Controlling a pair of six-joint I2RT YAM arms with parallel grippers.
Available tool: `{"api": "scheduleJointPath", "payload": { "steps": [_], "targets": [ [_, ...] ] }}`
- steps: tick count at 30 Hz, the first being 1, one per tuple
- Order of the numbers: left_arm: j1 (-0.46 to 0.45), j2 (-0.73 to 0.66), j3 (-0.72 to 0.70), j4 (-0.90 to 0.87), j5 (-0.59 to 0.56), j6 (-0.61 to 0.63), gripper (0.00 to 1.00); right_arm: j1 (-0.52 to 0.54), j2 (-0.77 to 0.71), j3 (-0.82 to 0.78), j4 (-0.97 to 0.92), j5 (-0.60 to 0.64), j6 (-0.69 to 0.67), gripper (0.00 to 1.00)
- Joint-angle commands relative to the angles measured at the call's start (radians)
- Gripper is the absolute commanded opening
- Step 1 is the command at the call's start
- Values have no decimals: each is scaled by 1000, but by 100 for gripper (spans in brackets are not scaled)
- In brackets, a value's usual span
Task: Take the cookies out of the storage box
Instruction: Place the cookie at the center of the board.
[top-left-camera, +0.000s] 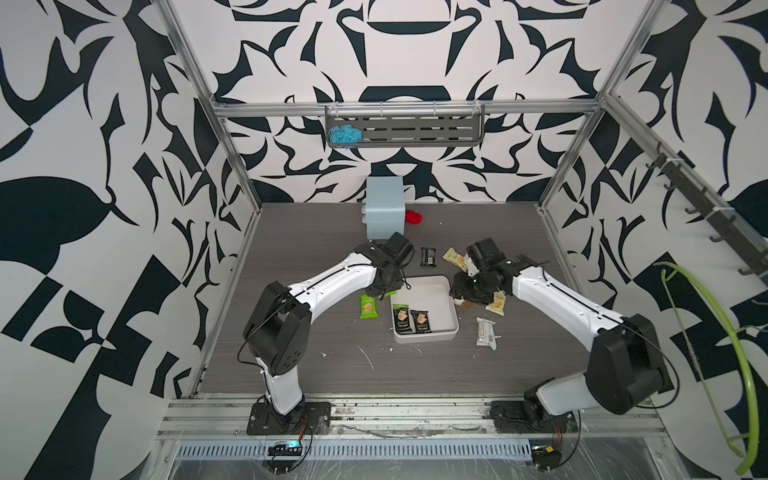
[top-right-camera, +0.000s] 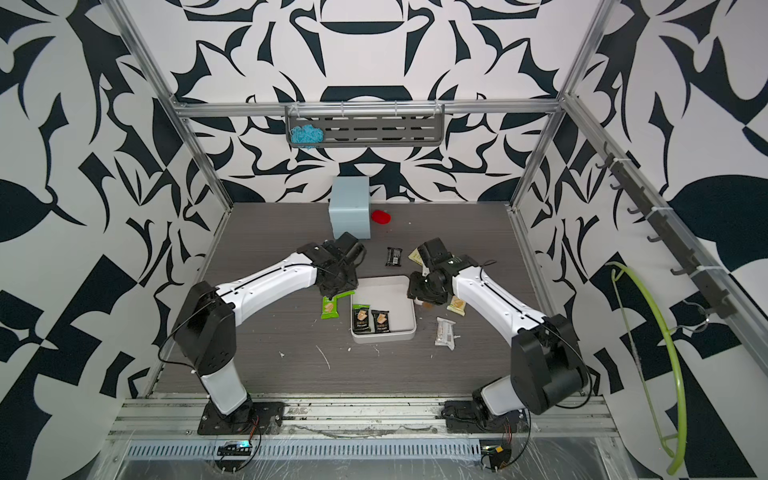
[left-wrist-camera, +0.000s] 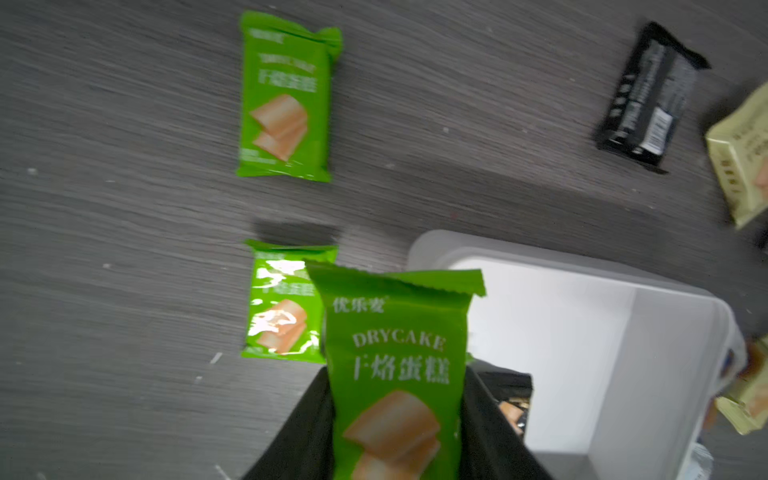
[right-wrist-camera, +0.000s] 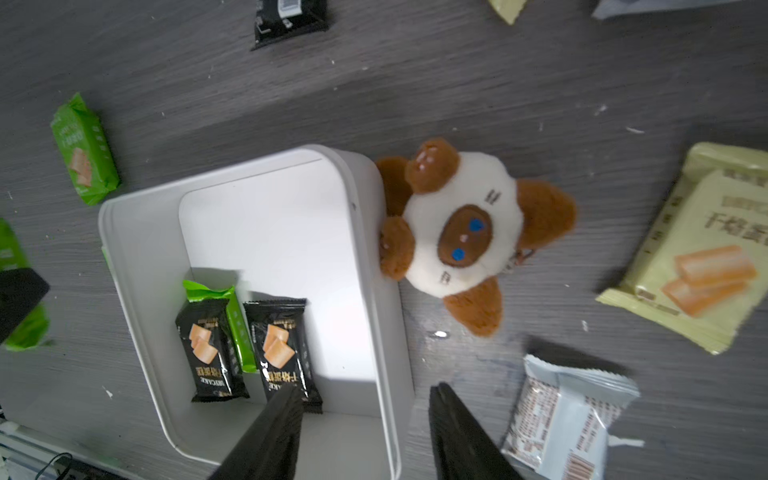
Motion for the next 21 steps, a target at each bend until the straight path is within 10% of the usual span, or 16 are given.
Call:
{"api": "scheduleJointPath", "payload": {
  "steps": [1, 11, 21],
  "targets": [
    [75, -67, -77, 3, 16, 73, 45, 22, 30, 63, 57, 23, 59, 55],
    [323, -63, -202, 132, 118, 269, 45, 34, 130, 139, 66, 22, 81, 54],
    [381, 143, -66, 138, 138, 385, 45, 35, 125, 114, 39, 59, 91, 54]
  ]
}}
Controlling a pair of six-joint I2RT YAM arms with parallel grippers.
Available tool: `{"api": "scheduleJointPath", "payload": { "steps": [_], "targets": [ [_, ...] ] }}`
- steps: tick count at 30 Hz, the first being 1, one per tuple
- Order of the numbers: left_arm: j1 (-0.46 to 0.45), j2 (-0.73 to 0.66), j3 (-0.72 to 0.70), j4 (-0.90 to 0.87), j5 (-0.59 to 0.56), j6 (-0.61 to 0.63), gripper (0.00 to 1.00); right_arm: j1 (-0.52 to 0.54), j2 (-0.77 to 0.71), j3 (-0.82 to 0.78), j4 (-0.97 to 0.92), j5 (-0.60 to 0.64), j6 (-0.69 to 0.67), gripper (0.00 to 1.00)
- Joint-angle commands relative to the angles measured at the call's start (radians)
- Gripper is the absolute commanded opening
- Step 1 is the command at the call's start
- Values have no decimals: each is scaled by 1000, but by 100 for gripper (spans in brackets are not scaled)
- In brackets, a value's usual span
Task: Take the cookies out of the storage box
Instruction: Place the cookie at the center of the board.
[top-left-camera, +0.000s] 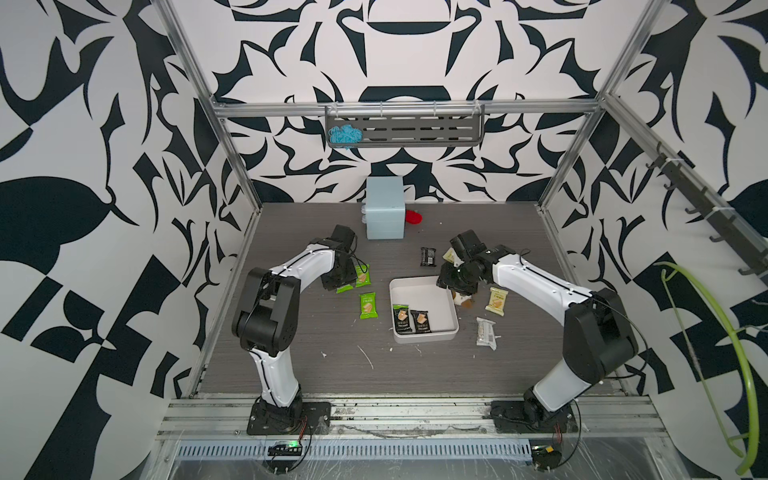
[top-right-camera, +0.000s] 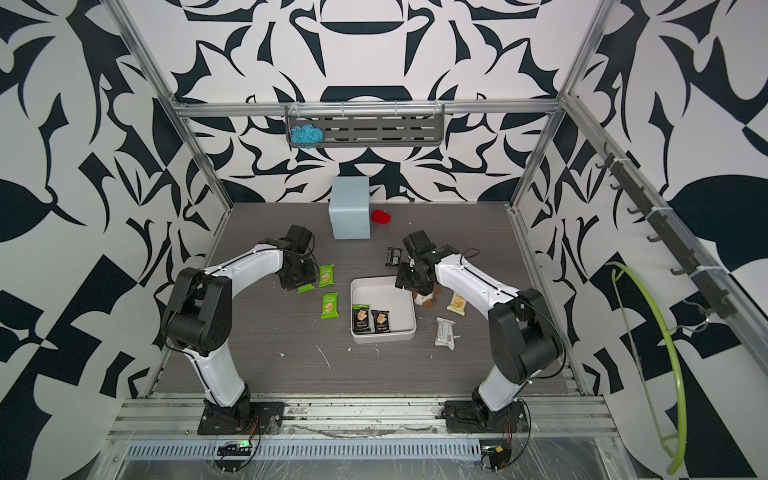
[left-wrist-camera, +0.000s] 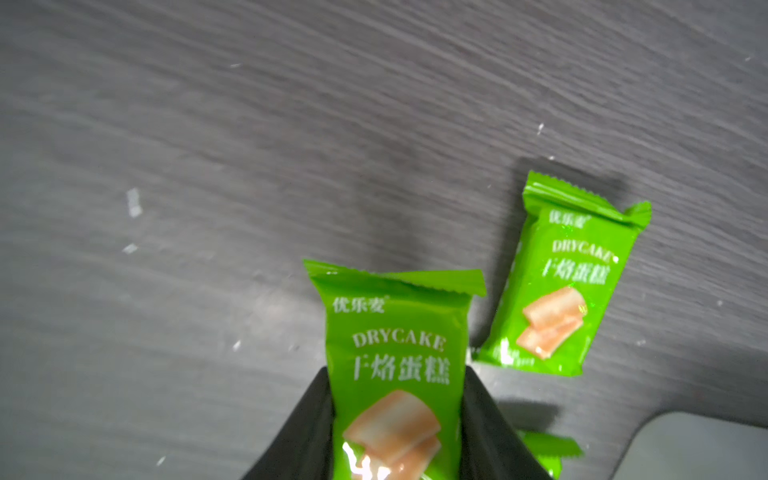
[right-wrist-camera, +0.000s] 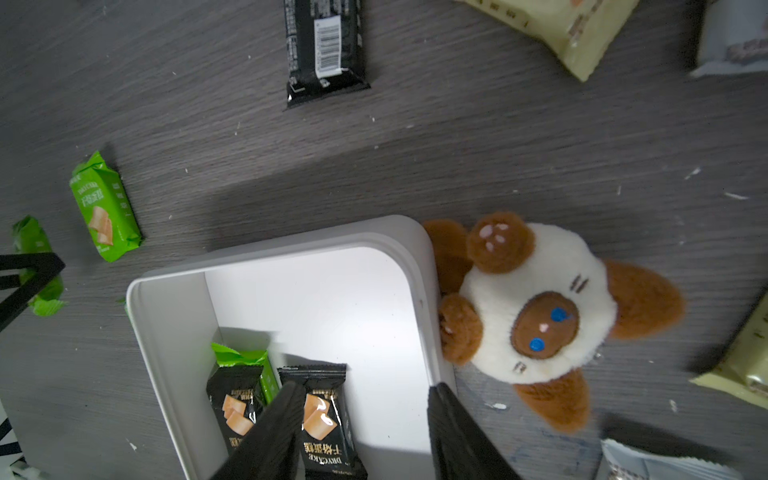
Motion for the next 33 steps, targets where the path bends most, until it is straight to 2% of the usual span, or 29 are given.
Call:
{"api": "scheduleJointPath", "payload": {
  "steps": [1, 7, 12, 16, 21, 25, 33],
  "targets": [
    [18, 46, 43, 0, 31, 56, 45, 6, -31, 1, -19, 32, 15, 54],
    [36, 107, 89, -16, 29, 86, 47, 6, -46, -1, -30, 47, 13, 54],
    [37, 108, 99, -27, 31, 77, 58, 5, -61, -7, -41, 61, 5, 54],
    [36, 65, 93, -46, 29, 47, 64, 6, -82, -23, -49, 68, -13, 54],
    [3, -51, 57, -67, 39, -37, 66, 6, -116, -53, -48, 53, -24, 54],
    [-103, -146, 36, -89, 9, -133, 67, 6, -146, -77, -57, 27, -45, 54],
    [-407, -217, 48, -112, -131, -355, 67, 5, -228, -138, -73, 5, -88, 55]
  ]
}}
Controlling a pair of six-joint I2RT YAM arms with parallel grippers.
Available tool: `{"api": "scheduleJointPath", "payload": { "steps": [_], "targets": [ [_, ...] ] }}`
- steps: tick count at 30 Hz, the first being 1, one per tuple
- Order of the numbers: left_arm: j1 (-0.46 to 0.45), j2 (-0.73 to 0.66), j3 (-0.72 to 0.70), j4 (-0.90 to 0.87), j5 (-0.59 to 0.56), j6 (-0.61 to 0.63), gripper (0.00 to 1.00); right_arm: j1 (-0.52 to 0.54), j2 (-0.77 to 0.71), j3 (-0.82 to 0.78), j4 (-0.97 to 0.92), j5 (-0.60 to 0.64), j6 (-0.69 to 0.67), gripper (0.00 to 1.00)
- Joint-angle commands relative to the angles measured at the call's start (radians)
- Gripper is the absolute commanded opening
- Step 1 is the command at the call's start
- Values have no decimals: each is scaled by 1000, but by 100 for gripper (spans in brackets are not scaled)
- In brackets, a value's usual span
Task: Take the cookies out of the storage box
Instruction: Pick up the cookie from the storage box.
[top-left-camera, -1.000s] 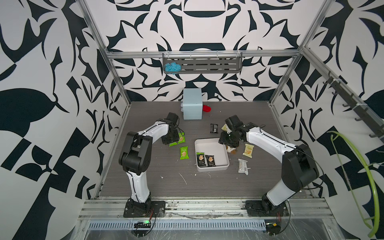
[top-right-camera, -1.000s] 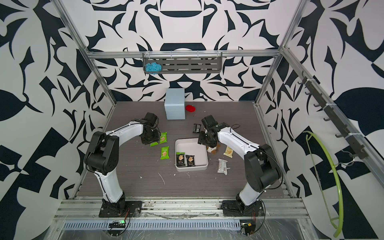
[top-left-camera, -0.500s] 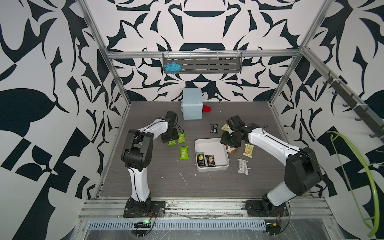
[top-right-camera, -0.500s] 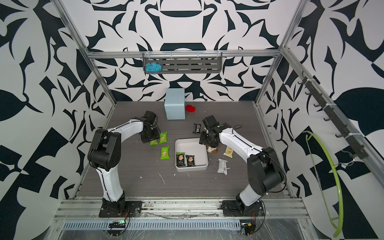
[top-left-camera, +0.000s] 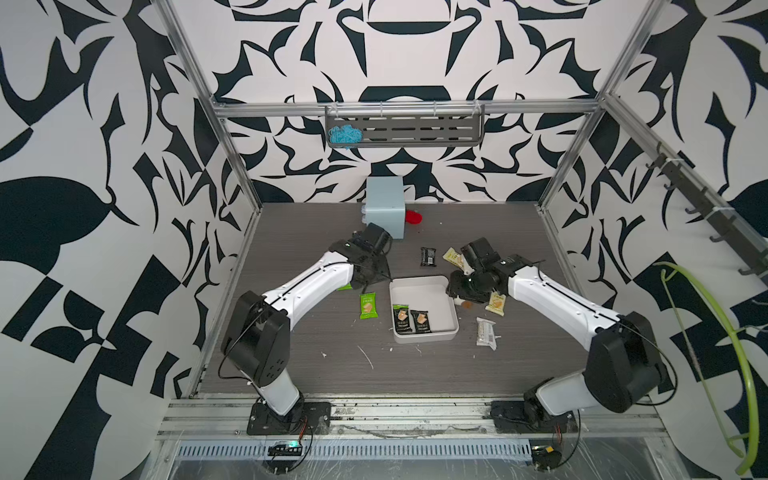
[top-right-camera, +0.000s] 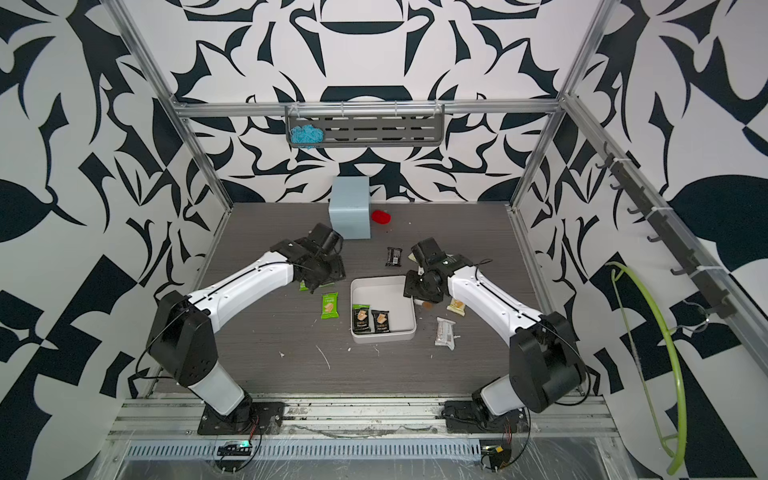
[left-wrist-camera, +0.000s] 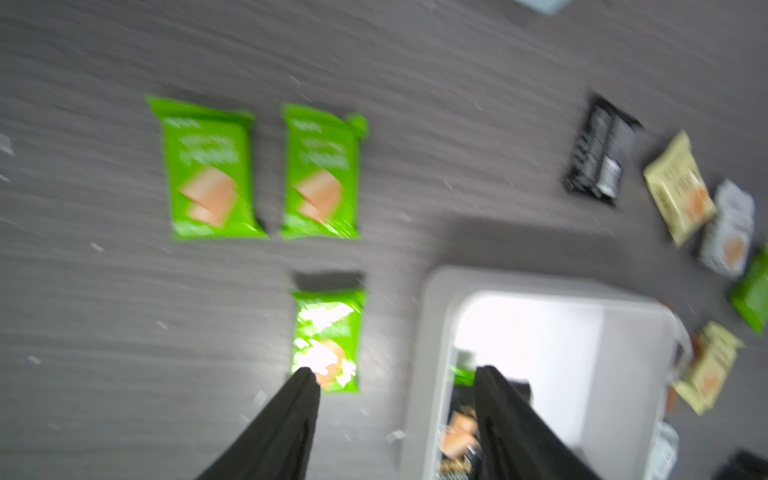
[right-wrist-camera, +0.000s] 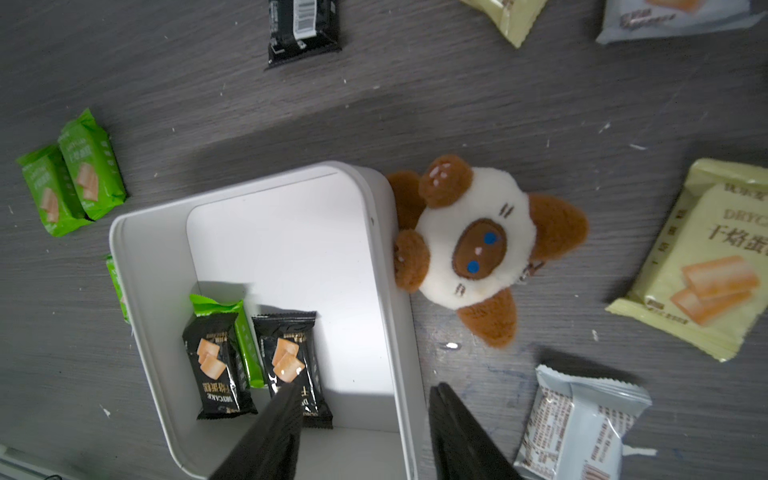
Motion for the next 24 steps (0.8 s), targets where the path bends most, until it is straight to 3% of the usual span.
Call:
{"api": "scheduleJointPath", "payload": {
  "steps": [1, 6, 12, 19, 24],
  "targets": [
    [-101, -6, 7, -59, -88, -141, 67, 3, -54, -21, -24, -15, -41, 56],
    [-249, 71, 72, -72, -128, -236, 68, -16, -100, -57, -35, -33, -67, 59],
    [-381, 247, 190, -98, -86, -307, 69, -84, -173, -117, -37, -71, -88, 59],
    [-420, 407, 364, -241, -30, -329, 70, -161, -220, -159, -40, -99, -109, 60],
    [-420, 428, 386, -284, -26, -353, 70, -170, -222, -176, -40, -102, -118, 60]
  ]
}}
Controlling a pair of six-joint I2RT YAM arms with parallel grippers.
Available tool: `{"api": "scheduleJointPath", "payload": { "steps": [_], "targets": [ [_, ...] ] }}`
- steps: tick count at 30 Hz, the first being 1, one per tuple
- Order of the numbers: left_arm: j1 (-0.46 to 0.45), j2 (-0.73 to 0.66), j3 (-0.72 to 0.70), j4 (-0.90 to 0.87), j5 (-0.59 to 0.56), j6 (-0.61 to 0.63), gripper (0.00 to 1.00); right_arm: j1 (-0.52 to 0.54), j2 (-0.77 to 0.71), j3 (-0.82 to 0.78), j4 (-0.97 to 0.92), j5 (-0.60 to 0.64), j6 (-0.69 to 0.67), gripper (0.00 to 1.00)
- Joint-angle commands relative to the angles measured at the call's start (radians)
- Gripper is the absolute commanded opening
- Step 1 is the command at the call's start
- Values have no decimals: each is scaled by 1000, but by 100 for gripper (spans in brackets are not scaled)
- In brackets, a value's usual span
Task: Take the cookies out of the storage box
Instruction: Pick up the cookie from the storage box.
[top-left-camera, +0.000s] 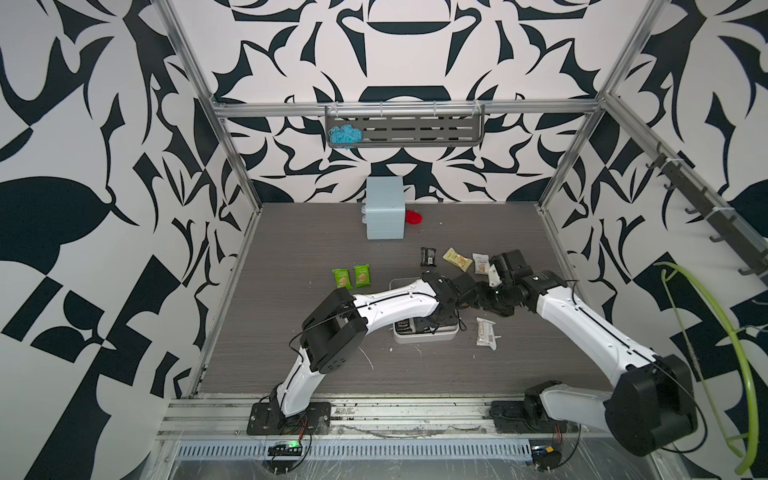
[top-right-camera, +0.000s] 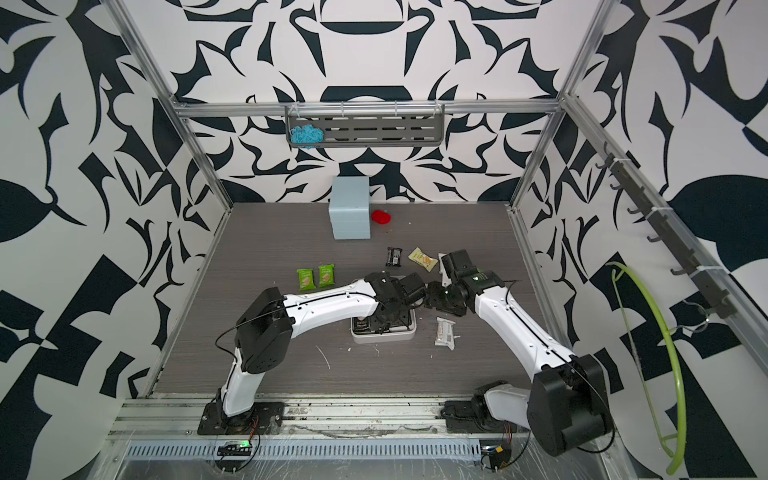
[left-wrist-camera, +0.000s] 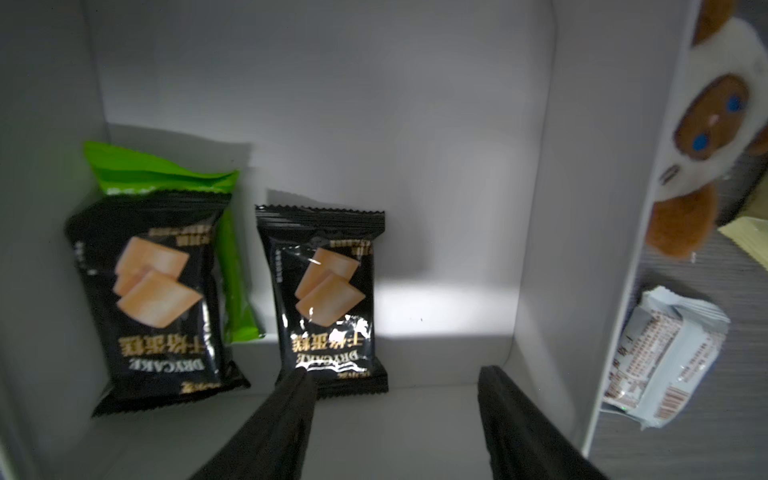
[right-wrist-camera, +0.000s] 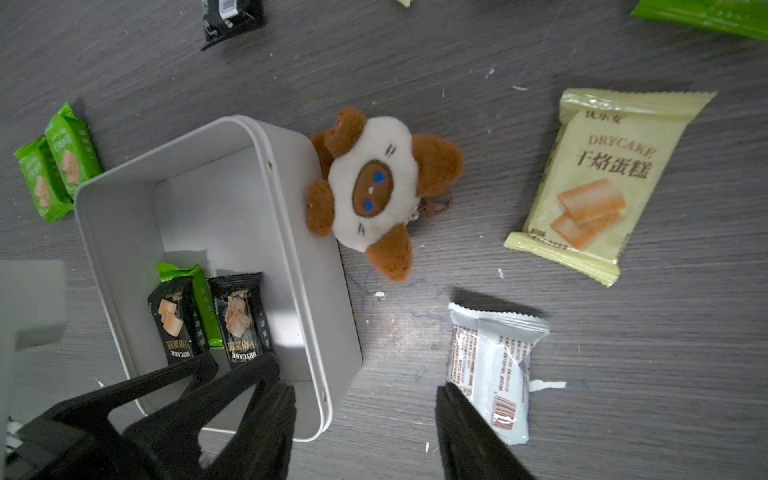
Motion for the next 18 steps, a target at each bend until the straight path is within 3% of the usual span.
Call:
{"api": "scheduleJointPath", "payload": {
  "steps": [1, 18],
  "targets": [
    [5, 10, 16, -93, 14, -37, 70, -5, -19, -9, -5, -15, -24, 60],
    [81, 27, -60, -20, 48, 25, 71, -35, -4, 8, -27, -18, -68, 60]
  ]
}}
